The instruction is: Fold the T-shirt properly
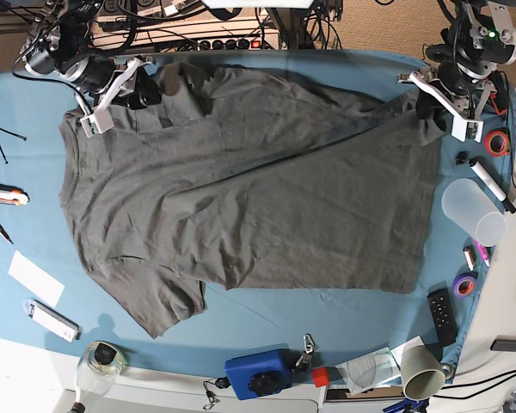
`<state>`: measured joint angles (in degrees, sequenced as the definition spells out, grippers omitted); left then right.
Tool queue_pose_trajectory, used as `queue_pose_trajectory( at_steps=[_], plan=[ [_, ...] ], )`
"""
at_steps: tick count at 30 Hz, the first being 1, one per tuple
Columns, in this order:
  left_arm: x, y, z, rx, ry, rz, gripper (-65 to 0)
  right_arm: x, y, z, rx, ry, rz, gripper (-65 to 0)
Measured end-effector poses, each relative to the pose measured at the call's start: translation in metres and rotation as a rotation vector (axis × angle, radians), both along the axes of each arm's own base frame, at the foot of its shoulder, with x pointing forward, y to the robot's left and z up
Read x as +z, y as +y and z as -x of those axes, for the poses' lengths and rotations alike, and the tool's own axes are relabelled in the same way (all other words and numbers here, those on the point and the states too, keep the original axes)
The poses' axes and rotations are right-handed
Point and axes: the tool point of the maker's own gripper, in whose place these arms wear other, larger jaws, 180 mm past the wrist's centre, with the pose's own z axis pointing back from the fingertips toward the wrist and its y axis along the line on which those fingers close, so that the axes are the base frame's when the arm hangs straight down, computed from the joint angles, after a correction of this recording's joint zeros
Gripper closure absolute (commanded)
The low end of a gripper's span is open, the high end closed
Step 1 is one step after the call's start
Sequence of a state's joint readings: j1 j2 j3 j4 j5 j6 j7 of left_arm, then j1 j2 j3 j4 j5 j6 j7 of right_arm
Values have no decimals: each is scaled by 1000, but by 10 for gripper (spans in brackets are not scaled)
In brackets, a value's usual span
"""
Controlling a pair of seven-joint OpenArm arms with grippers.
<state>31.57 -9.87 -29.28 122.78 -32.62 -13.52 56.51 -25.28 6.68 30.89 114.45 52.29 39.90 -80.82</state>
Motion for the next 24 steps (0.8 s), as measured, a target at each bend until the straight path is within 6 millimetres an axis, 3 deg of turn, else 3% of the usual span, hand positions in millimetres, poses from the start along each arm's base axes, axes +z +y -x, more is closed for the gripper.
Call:
queue_pose_trajectory(
  at_steps=[10, 16, 21, 23, 24],
  plan=[
    [0, 0, 0, 0, 0, 0, -100, -4, -3, 3, -15, 26, 20, -191],
    [0, 0, 0, 0, -1, 0, -100, -22, 26, 9, 80, 87, 1, -191],
    [0, 0, 0, 0, 0, 0, -100, -37, 36, 12, 69, 151, 3, -191],
    [0, 0, 0, 0, 0, 0, -100, -37, 36, 11, 58, 151, -3, -171],
    [0, 0, 0, 0, 0, 0, -100, -37, 36, 10, 57, 150, -3, -124]
  ],
)
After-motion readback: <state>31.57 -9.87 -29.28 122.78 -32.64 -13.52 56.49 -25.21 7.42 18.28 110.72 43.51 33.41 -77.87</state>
